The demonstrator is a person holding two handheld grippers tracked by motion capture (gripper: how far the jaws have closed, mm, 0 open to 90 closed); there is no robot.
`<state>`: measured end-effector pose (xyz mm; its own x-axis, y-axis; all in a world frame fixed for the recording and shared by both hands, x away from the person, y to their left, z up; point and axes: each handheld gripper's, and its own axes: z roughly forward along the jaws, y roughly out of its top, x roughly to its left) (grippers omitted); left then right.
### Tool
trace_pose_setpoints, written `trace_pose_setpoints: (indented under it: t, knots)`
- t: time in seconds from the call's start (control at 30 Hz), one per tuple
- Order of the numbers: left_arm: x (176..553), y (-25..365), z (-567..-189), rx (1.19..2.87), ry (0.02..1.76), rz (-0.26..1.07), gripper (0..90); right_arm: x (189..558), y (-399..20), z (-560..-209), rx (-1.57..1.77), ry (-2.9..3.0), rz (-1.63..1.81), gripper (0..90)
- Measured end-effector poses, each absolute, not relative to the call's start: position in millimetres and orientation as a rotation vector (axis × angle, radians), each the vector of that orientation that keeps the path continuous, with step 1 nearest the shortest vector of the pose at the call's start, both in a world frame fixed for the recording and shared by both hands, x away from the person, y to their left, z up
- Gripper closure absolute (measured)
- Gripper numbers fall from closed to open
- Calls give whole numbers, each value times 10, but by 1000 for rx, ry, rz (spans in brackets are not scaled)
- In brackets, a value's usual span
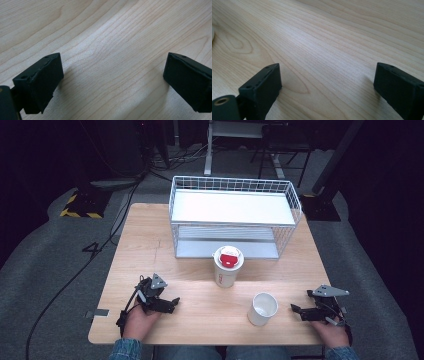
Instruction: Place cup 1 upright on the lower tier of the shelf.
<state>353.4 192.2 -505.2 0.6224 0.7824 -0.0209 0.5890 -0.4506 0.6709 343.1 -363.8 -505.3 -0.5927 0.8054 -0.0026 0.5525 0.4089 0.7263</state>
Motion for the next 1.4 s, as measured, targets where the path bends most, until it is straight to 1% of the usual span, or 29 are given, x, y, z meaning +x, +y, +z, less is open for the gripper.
trace_pose_setpoints:
  t: [0.4,0.47,0.53,0.77,0.93,1.1,1.4]
  knots:
    - [3538,1922,-5049,2198,1073,382,34,3430,-3630,-5048,1168,2316,1003,111]
    - [3542,1923,-5048,2198,1074,387,34,3424,-3621,-5022,1186,2322,976,155]
    - [3546,1916,-5053,2188,1080,383,34,3417,-3623,-4996,1181,2331,970,170]
    - [3555,1920,-5050,2196,1075,392,34,3339,-3575,-4868,1140,2330,1010,170]
    - [3564,1917,-5047,2198,1079,397,34,3218,-3494,-4766,1098,2339,1043,170]
    - [3573,1910,-5051,2192,1080,394,33,3050,-3363,-4693,1048,2362,1077,170]
    - [3585,1900,-5047,2197,1084,391,32,2912,-3142,-4560,958,2429,1100,166]
